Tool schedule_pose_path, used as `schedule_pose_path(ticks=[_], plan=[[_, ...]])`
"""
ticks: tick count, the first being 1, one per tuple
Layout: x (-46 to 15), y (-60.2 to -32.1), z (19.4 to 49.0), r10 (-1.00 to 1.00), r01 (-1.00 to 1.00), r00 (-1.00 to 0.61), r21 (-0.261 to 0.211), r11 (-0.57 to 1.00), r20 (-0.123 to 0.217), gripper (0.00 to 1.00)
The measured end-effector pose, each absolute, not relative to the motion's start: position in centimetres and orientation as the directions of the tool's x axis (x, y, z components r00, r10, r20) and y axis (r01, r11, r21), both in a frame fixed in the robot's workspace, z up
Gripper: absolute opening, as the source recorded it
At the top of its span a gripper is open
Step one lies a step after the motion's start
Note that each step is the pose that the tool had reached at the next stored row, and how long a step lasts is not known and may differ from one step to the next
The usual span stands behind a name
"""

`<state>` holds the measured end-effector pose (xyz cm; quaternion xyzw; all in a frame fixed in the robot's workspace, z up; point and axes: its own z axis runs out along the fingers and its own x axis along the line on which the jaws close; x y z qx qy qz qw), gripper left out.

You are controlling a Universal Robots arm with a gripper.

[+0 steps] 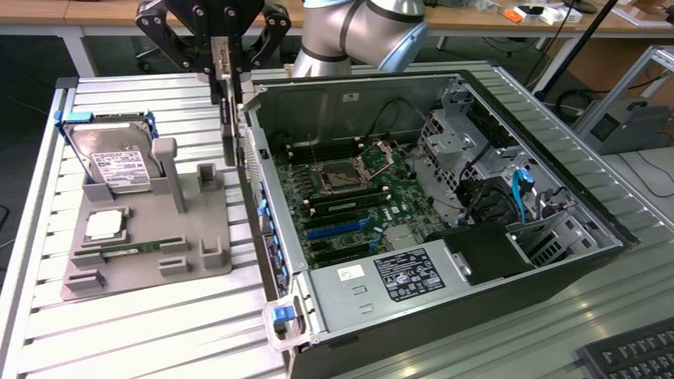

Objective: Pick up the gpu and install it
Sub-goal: 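Pick up the gpu and move the gpu toward the slot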

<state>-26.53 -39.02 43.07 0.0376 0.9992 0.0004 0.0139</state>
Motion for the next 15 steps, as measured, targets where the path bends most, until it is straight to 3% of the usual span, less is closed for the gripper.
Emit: schedule_pose_path(ticks=[15], plan=[[-25.59,-39.02,43.08,0.075,0.075,-0.997,0.002,0.997,-0.028,0.27]])
